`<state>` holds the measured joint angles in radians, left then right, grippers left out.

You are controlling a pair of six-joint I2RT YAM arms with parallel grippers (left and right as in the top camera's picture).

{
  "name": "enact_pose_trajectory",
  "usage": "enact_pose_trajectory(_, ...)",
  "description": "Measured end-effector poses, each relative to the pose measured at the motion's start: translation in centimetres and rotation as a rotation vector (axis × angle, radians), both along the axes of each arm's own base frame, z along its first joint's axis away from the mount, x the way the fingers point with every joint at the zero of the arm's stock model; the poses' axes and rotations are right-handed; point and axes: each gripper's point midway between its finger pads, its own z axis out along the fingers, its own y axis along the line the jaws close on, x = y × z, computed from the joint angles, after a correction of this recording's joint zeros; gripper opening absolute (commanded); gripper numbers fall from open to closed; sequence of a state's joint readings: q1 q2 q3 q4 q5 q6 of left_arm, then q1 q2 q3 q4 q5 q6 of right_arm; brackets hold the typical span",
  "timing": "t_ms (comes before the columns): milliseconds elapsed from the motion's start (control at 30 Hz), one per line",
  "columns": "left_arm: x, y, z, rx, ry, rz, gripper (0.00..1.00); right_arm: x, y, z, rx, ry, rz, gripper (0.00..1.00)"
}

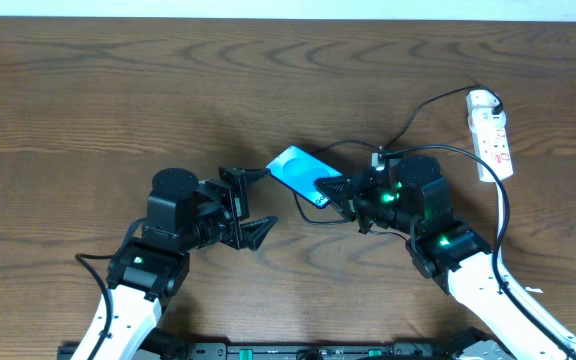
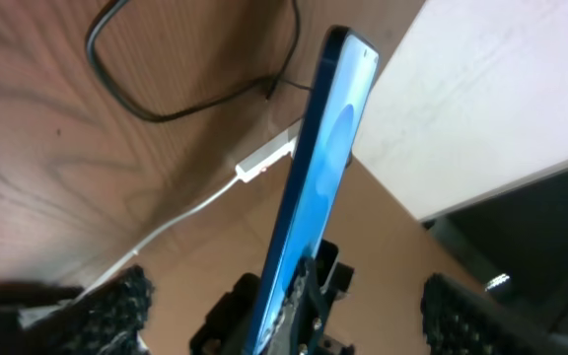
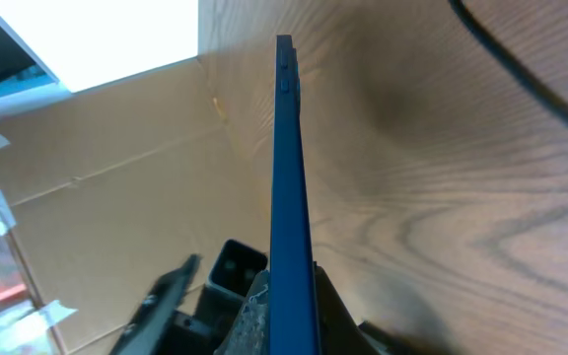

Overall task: Plug charger to phone and switch on socket
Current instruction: 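Move the left gripper right toward the phone held by the right gripper, then grasp the phone with the left gripper and open the right gripper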

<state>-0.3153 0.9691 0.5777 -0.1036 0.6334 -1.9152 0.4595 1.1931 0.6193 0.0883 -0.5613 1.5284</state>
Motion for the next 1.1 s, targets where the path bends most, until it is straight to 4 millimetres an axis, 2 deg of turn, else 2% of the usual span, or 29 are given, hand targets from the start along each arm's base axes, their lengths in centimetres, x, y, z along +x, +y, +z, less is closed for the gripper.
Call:
enact_pose_trajectory(233,-0.2,-1.1,-1.1,0.017,0.021,-0.034,0.68,-0.6,0.6,0.7,0.054,0.03,0.032,0.01)
enact_pose_trajectory(500,1.4,-2.1,-0.6,-0.007,-0.04,-0.045,0.68,-1.9,1.9,0.8,0.074,0.059,0.082,0.01)
enact_pose_trajectory(667,1.6,-2.1,-1.2,0.002,-0.026,-0.039,0.61,-2.4,2.3,0.8,0.081,0.078,0.092,0.01)
enact_pose_trajectory(867,1.9,-2.0,-1.2,0.005,-0.032,-0.025,0.44,-2.5,2.5,0.8,0.094,0.113,0.076,0.01)
enact_pose_trajectory(1100,2.2,-2.1,-0.8,0.001,-0.052,-0.022,0.39,-2.3,2.5,0.8,0.11,0.15,0.041,0.01)
